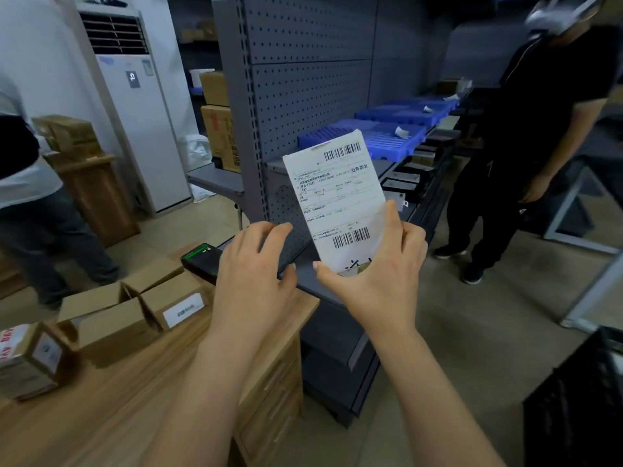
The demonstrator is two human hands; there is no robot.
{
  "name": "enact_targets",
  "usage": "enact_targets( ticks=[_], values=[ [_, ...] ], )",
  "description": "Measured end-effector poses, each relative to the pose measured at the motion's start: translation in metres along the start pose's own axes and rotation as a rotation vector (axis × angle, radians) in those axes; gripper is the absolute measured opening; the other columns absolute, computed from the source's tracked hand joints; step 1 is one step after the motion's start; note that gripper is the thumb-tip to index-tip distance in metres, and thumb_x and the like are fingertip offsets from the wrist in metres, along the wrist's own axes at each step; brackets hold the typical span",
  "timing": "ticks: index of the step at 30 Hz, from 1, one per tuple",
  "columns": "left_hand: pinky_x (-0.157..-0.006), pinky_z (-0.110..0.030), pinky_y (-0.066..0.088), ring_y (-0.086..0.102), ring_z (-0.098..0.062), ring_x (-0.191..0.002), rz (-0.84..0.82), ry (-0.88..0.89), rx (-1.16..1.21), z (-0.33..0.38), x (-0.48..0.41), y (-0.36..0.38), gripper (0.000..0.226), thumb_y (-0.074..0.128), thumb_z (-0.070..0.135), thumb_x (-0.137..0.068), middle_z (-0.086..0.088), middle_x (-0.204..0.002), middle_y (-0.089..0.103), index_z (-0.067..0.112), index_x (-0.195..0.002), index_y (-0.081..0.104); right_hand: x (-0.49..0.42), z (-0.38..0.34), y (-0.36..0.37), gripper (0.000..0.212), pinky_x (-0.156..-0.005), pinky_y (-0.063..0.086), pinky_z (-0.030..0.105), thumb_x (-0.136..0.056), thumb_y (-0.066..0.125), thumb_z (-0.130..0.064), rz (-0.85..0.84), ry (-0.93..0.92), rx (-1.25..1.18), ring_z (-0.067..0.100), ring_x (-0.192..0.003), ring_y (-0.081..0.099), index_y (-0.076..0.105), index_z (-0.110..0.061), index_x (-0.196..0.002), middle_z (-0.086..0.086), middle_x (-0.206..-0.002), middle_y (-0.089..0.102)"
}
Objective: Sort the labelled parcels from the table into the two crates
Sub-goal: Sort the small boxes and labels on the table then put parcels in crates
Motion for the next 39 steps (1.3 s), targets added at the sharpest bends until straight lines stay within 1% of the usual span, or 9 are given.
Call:
enact_targets(
  ticks=[3,7,9,12,15,18,21,31,39],
  values=[
    [-0.083,-0.046,0.047,0.055,-0.03,-0.103,-0.013,-0.011,0.003,0.015,-0.001,0.013,0.056,0.076,0.012,-0.072,-0.008,-0.112,0.057,0.011,-0.125,0.058,-0.003,0.019,-0.008,0.124,-0.092,0.037,0.028,-0.054,0.086,-0.052,-0.013,0.019,0.02,0.017,-0.116,0.027,0.021,-0.017,-0.153,0.002,-0.123,0.03],
    [-0.084,-0.043,0.044,0.054,-0.029,-0.103,-0.051,-0.006,0.004,0.029,0.003,0.03,0.055,0.074,0.013,-0.074,-0.009,-0.113,0.056,0.009,-0.126,0.057,-0.002,0.039,-0.012,0.124,-0.096,0.043,0.041,-0.053,0.085,-0.054,-0.01,0.051,0.039,0.022,-0.115,0.031,0.022,-0.015,-0.153,0.006,-0.123,0.033],
    [-0.084,-0.042,0.044,0.053,-0.029,-0.103,-0.07,-0.003,0.015,0.033,0.004,0.038,0.055,0.074,0.014,-0.074,-0.009,-0.114,0.056,0.01,-0.126,0.057,-0.002,0.047,-0.013,0.123,-0.096,0.043,0.043,-0.053,0.083,-0.055,-0.005,0.068,0.056,0.024,-0.114,0.032,0.022,-0.015,-0.152,0.006,-0.122,0.033],
    [-0.083,-0.042,0.045,0.054,-0.029,-0.103,-0.095,0.017,0.038,0.035,0.001,0.049,0.057,0.076,0.013,-0.073,-0.009,-0.114,0.057,0.01,-0.126,0.057,-0.002,0.056,-0.013,0.123,-0.096,0.041,0.036,-0.053,0.084,-0.052,-0.006,0.099,0.067,0.022,-0.115,0.031,0.022,-0.015,-0.152,0.004,-0.122,0.033],
    [-0.083,-0.042,0.046,0.054,-0.028,-0.103,-0.116,0.043,0.06,0.033,-0.006,0.06,0.057,0.077,0.014,-0.072,-0.008,-0.114,0.057,0.011,-0.126,0.057,-0.002,0.062,-0.011,0.124,-0.092,0.036,0.028,-0.053,0.085,-0.05,-0.003,0.146,0.1,0.018,-0.115,0.029,0.021,-0.016,-0.153,0.003,-0.122,0.032],
    [-0.083,-0.043,0.046,0.055,-0.029,-0.103,-0.145,0.082,0.107,0.028,-0.014,0.071,0.059,0.078,0.014,-0.071,-0.008,-0.113,0.057,0.012,-0.126,0.058,-0.002,0.064,-0.007,0.123,-0.087,0.034,0.026,-0.054,0.085,-0.05,0.024,0.19,0.149,0.018,-0.116,0.028,0.02,-0.017,-0.153,0.001,-0.122,0.031],
    [-0.084,-0.044,0.046,0.054,-0.029,-0.104,-0.188,0.15,0.17,0.022,-0.024,0.083,0.059,0.078,0.011,-0.07,-0.008,-0.114,0.057,0.012,-0.124,0.057,-0.002,0.063,-0.004,0.122,-0.083,0.033,0.026,-0.056,0.085,-0.049,0.076,0.234,0.216,0.018,-0.116,0.028,0.02,-0.017,-0.153,0.001,-0.122,0.03],
    [-0.082,-0.043,0.047,0.054,-0.029,-0.101,-0.285,0.404,0.407,0.019,-0.044,0.112,0.054,0.078,0.012,-0.071,-0.009,-0.112,0.056,0.01,-0.121,0.057,0.022,0.051,-0.009,0.123,-0.084,0.035,0.028,-0.057,0.086,-0.053,0.278,0.441,0.432,0.016,-0.119,0.026,0.018,-0.019,-0.153,0.004,-0.127,0.03],
    [-0.092,-0.043,0.046,0.052,-0.027,-0.109,-0.444,0.608,0.61,0.076,-0.011,0.131,0.056,0.072,0.02,-0.078,-0.007,-0.119,0.054,0.012,-0.13,0.054,0.087,0.048,-0.061,0.124,-0.081,0.035,0.029,-0.052,0.089,-0.049,0.48,0.63,0.64,0.023,-0.119,0.033,0.025,-0.015,-0.152,0.009,-0.127,0.036]
  ],
)
Point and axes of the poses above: each hand's wrist, its own x-axis away from the middle knuckle, its own y-axis out of the palm, z = x × y, the point moved 4 cm from there along -x, towards the middle knuckle
